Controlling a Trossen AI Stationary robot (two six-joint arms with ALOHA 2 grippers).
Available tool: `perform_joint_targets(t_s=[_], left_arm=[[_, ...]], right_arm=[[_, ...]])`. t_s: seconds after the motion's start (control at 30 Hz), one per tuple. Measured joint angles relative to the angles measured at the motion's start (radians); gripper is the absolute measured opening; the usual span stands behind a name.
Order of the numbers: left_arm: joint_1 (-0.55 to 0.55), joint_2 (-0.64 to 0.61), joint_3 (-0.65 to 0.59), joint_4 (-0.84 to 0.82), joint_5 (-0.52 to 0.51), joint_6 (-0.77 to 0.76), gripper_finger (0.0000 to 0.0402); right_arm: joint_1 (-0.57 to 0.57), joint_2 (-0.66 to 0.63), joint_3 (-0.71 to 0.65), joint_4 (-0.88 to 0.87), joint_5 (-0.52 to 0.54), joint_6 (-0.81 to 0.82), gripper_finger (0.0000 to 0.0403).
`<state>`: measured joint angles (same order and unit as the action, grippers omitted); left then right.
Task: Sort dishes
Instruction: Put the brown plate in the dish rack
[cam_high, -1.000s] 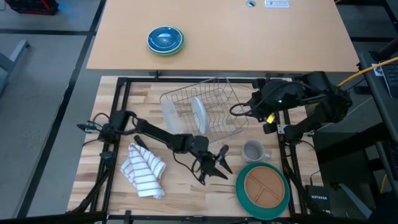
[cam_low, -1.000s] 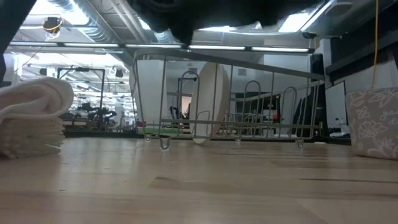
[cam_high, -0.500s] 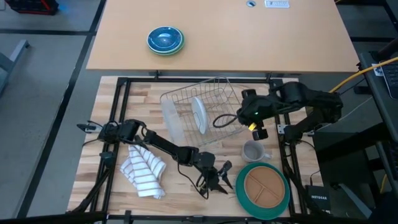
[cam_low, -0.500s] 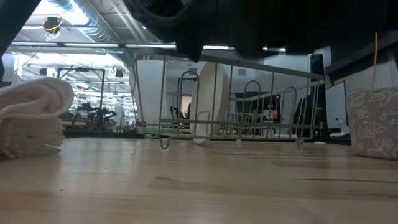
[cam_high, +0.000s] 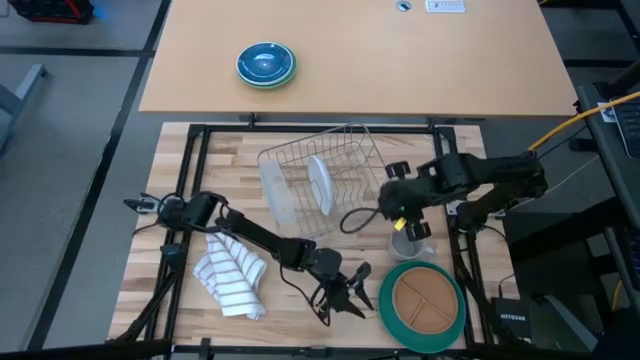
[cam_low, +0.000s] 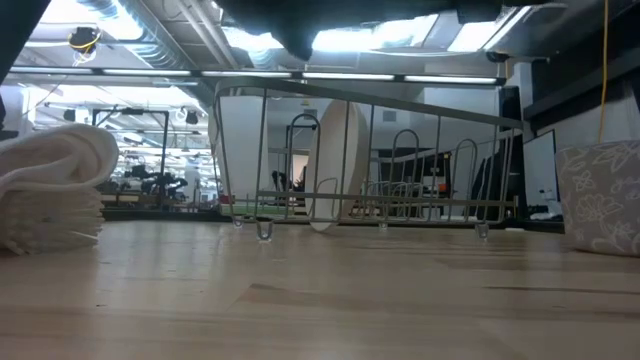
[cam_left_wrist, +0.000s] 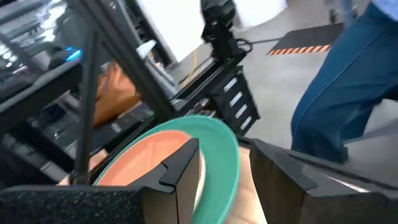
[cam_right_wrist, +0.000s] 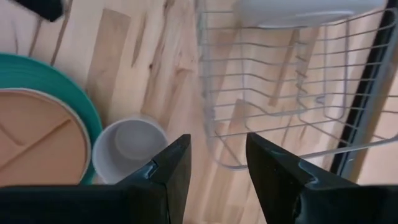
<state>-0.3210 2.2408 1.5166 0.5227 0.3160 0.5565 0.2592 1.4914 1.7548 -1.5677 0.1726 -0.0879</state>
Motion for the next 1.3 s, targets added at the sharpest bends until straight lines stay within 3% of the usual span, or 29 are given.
perform_joint_targets(t_s=[0.27,0.47,0.7,0.97,1.3], left_arm=[[0.015,-0.011,0.0,-0.197,-0.081,-0.068,0.0133],[0.031,-0.011,-0.001,-0.363,-0.205,-0.068,0.013],[0.077,-0.012,0.0,-0.512,-0.293,-0.078,0.0096],[0.131,-0.011,0.0,-0.608,-0.302,-0.076,0.0051],[0.171,-0.011,0.0,-0.664,-0.297,-0.036,0.0023]], right_arm=[[0.18,0.0,-0.075,0.0,-0.008,0.158,0.0159],[0.324,0.0,-0.124,0.016,-0.007,0.328,0.0159],[0.461,0.0,-0.214,0.112,-0.008,0.531,0.0159],[0.583,0.0,-0.397,0.223,-0.068,0.805,0.0159],[0.64,0.0,-0.606,0.569,-0.087,0.931,0.0159]])
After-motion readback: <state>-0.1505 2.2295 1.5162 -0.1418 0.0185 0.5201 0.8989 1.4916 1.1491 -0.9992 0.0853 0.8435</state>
